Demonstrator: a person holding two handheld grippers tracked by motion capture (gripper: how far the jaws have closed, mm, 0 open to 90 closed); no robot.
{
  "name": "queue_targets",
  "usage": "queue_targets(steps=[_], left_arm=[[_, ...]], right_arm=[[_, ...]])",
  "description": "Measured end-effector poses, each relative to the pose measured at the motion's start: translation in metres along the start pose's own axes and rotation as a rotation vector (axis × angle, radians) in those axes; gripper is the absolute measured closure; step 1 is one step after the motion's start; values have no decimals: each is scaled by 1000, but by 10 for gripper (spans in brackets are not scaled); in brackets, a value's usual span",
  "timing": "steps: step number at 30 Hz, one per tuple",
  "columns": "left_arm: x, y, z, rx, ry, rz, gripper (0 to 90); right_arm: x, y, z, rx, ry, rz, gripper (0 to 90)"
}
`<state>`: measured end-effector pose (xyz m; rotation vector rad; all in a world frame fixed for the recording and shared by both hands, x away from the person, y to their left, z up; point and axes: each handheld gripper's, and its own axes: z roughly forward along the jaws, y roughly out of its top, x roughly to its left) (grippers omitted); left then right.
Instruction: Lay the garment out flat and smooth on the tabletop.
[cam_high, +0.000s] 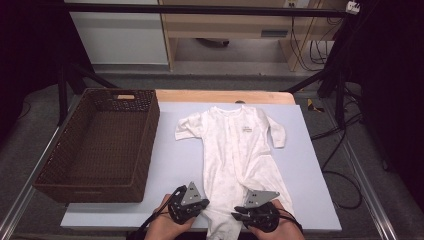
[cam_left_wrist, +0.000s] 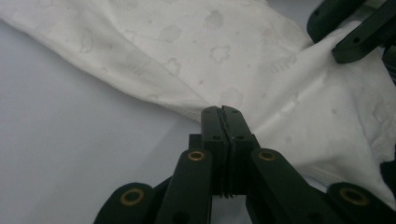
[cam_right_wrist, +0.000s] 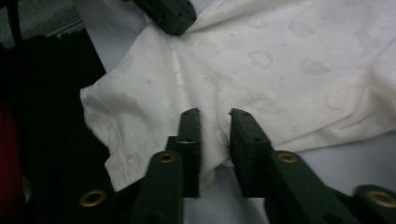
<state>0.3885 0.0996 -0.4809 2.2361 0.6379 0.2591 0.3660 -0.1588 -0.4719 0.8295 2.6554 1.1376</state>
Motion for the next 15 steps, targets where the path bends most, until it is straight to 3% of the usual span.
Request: queue_targets(steps=[2,5,9,12,15], left_arm=[[1,-1,1,-8,4,-7,890],[2,-1,1,-15,6,-12,890],[2,-2,2,-20,8,-8,889],[2,-2,2,-26,9,-11,889],[2,-3,2,-29,9,-14,889]], right_arm=[[-2,3,-4,-39,-26,15,588],[-9,9,-15,-98,-72,44,542],[-23,14,-30,-147,-181,76,513],[-34,13,-31,-97,-303,73,503],[-43,8,-24,-41,-329,79,493]])
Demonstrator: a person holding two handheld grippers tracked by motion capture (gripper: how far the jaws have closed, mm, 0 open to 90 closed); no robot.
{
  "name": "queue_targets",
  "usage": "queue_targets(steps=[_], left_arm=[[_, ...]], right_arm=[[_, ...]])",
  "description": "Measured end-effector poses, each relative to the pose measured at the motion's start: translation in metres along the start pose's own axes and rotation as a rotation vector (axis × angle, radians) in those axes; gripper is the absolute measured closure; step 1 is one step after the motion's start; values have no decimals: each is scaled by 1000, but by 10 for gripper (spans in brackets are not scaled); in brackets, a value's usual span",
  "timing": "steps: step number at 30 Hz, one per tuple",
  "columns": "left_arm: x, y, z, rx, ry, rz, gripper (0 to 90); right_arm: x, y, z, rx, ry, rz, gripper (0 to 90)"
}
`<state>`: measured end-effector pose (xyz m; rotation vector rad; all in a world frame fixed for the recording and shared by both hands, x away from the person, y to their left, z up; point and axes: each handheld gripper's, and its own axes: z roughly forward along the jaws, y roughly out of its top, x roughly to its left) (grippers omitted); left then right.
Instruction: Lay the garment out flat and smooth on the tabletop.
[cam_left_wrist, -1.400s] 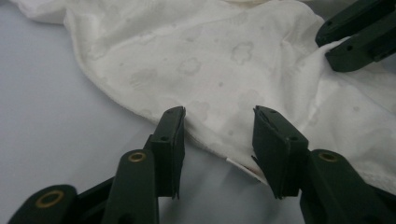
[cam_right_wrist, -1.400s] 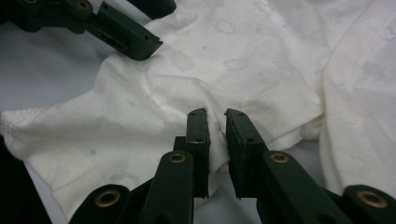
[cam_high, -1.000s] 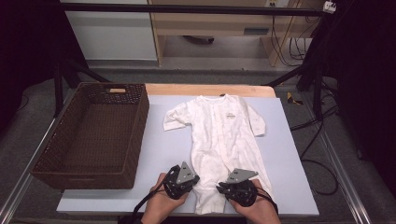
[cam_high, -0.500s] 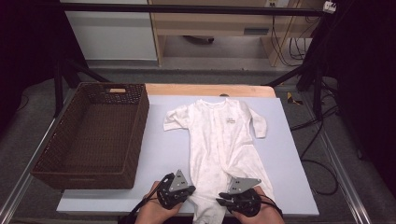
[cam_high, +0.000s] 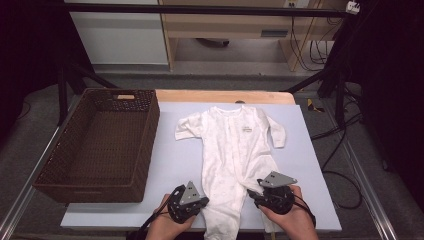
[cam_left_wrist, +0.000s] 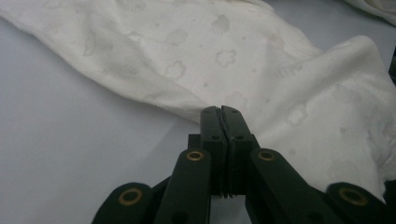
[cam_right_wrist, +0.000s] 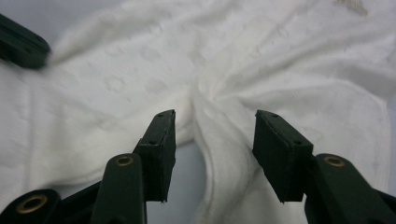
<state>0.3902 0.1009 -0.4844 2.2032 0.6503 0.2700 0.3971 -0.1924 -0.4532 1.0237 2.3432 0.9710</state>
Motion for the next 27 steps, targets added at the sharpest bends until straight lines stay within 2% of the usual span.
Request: queue_targets(steps=[2,3,4,6,12,16,18,19,22,24,27], left_arm=[[0,0,0,-3,1,-2,889],[0,0,0,-4,1,-4,889],[0,-1,0,-4,2,-4,889],[0,-1,-1,-1,4,0,889],[2,-4,-10,-1,9,-9,888],[4,-8,-18,3,10,-12,889],[7,-11,-19,7,12,-22,889],[9,-12,-18,8,11,-27,889],[10,-12,-16,8,8,-32,888],[9,-12,-16,9,12,-24,888],[9,-12,-16,7,13,-24,888]], right_arm=[[0,-3,7,48,-28,-24,543],[0,-4,10,77,-34,-28,617],[2,-6,12,102,-43,-39,742],[5,-6,14,130,-3,-43,844],[34,0,17,152,71,-21,868],[46,5,19,145,110,13,839],[44,7,18,124,128,32,679],[42,8,17,111,131,37,630],[33,10,8,51,146,75,548],[25,11,1,5,138,104,515],[11,12,-8,-47,85,131,493]])
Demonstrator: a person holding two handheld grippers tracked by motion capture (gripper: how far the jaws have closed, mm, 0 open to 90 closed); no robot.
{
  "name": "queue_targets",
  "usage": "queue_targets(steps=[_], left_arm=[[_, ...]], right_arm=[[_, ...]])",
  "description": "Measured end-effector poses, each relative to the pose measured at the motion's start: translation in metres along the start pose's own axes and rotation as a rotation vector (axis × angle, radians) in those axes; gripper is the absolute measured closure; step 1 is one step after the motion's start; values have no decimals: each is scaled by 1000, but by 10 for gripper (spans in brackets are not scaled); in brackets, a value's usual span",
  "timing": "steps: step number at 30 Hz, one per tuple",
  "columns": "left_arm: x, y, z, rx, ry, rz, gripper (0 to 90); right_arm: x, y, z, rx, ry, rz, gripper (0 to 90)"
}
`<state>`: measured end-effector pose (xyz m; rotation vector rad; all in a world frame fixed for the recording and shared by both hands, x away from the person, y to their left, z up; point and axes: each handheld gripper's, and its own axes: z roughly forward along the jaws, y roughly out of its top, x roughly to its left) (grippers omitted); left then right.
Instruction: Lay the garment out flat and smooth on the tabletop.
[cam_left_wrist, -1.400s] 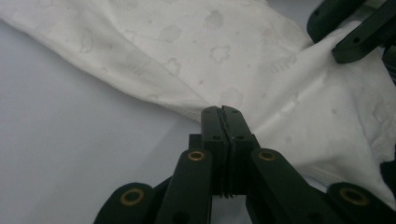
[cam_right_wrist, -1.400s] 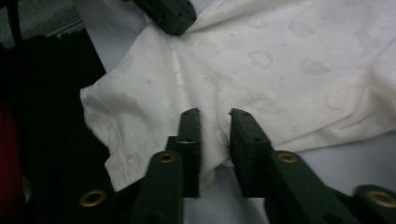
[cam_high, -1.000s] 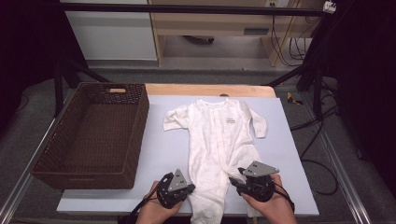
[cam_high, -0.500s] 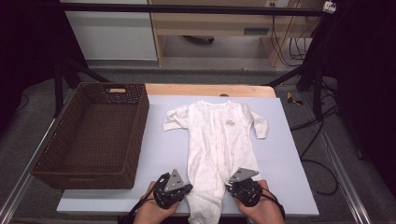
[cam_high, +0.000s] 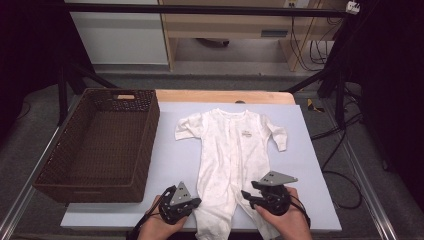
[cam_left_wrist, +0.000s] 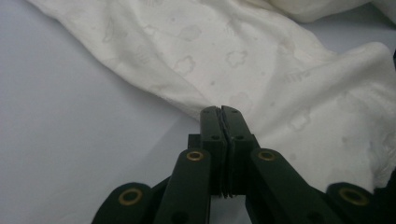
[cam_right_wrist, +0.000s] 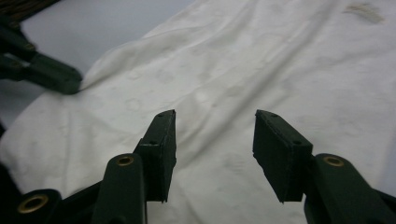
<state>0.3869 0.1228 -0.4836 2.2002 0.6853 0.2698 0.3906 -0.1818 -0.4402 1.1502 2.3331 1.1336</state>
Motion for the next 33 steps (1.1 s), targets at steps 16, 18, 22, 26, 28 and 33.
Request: queue_targets(steps=[16,18,22,26,28,33], left_arm=[[-1,-1,2,-16,8,1,887],[-1,-1,2,-18,7,0,888],[-2,-2,2,-24,9,-3,888],[-3,-2,2,-27,13,-2,888],[-3,-2,1,-25,8,-2,887],[-7,0,0,-18,-27,-3,888]], right_arm=[[-42,-45,3,79,-216,120,551],[-38,-45,3,76,-203,102,663],[-40,-44,3,85,-152,95,882],[-44,-43,1,91,-126,99,893],[-43,-43,-2,100,-134,100,893],[-48,-47,-17,90,-129,96,894]])
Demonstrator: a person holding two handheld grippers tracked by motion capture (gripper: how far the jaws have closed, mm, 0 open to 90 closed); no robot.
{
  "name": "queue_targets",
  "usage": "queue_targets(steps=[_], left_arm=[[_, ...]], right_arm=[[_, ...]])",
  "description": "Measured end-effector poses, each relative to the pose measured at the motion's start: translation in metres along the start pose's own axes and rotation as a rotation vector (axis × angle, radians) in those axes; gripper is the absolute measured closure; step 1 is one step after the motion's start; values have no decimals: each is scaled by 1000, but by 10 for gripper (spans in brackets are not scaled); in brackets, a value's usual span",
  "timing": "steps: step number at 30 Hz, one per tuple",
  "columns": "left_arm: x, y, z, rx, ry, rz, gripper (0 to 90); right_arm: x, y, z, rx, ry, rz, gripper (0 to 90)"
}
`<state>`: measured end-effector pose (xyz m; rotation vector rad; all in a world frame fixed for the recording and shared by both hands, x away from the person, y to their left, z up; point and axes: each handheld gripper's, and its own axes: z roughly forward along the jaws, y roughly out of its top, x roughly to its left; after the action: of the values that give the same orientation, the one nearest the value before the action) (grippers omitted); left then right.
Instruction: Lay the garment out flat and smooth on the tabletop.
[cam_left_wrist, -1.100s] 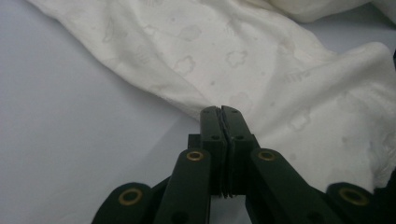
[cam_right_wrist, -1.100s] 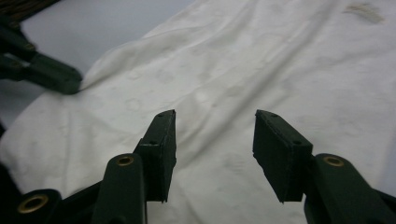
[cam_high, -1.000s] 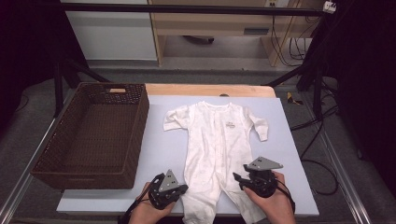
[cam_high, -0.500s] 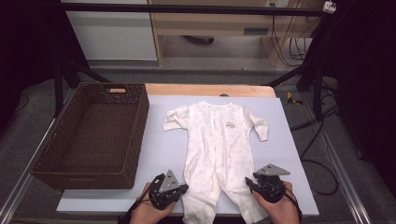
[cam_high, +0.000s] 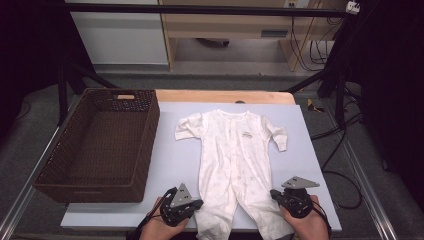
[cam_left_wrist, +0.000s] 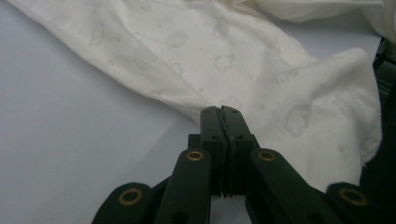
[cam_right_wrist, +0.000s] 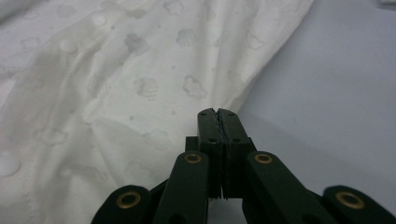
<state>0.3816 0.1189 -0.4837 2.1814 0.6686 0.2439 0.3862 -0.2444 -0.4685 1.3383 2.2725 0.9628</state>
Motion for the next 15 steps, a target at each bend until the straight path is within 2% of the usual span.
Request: queue_targets(steps=[3,8,15], left_arm=[[-3,0,-1,9,-8,9,889],[-9,0,-3,25,-24,31,889],[-18,-8,-12,48,-52,54,889]], right_arm=[[-1,-5,-8,-6,23,8,894],[0,-12,-15,12,64,-21,893],[3,-26,-28,51,88,-31,893]])
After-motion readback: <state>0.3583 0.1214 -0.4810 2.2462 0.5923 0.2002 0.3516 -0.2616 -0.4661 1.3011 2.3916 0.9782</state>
